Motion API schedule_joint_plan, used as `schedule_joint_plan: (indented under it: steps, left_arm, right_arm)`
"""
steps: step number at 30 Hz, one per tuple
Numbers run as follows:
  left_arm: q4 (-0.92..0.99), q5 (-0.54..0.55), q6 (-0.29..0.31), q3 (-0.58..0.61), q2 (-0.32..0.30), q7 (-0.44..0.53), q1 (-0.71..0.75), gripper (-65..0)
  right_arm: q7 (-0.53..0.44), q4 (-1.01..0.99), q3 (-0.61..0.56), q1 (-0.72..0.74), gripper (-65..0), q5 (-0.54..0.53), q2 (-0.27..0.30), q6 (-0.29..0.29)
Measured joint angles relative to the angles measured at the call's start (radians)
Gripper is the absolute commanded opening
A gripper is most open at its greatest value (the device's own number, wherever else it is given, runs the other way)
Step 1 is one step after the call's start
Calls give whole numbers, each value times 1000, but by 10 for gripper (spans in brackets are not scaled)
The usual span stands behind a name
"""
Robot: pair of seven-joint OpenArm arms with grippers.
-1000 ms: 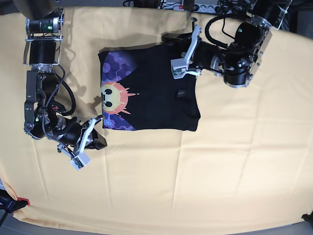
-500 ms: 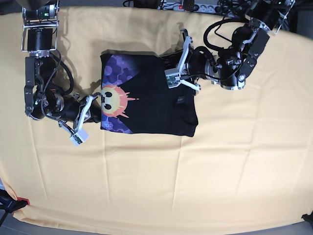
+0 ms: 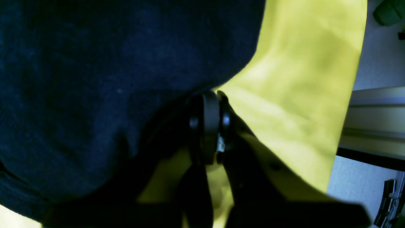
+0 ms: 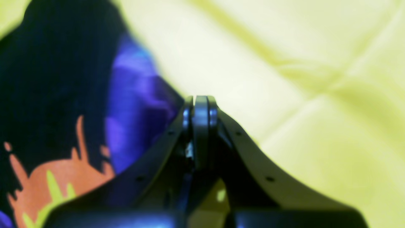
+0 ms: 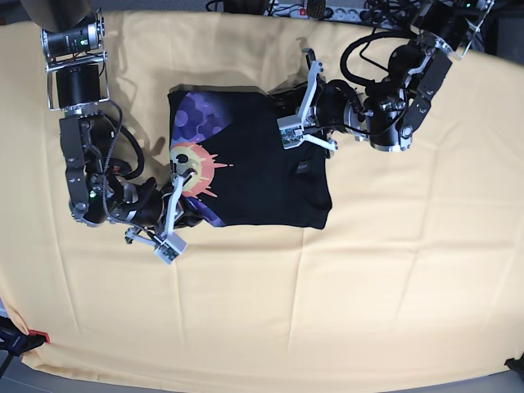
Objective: Fold the T-shirt properly
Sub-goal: 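Grasp the folded bundle with both grippers and rotate it upright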
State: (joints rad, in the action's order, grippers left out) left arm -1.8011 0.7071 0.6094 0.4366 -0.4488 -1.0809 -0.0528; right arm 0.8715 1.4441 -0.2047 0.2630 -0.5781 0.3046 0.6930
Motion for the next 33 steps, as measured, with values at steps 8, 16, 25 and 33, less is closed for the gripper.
schedule_joint_plan:
  steps: [8,16,25,33]
  left_arm:
    - [-5,-8,13,2,-70,35,-17,-650]
    - [11,-169,-7,2,-198,134,-131,-650]
    - [277,-339,-67,0,-98,594,-171,-650]
    - [370,-374,-67,3,5,569,-272,-650]
  right_arm:
    - [119,8,-49,0,-650,-83,14,0]
    - [196,197,-40,-150,-650,-234,117,-1]
    - [176,406,109,-439,-650,-213,86,-38]
    - [170,530,323,-623,-650,-181,-20,-109]
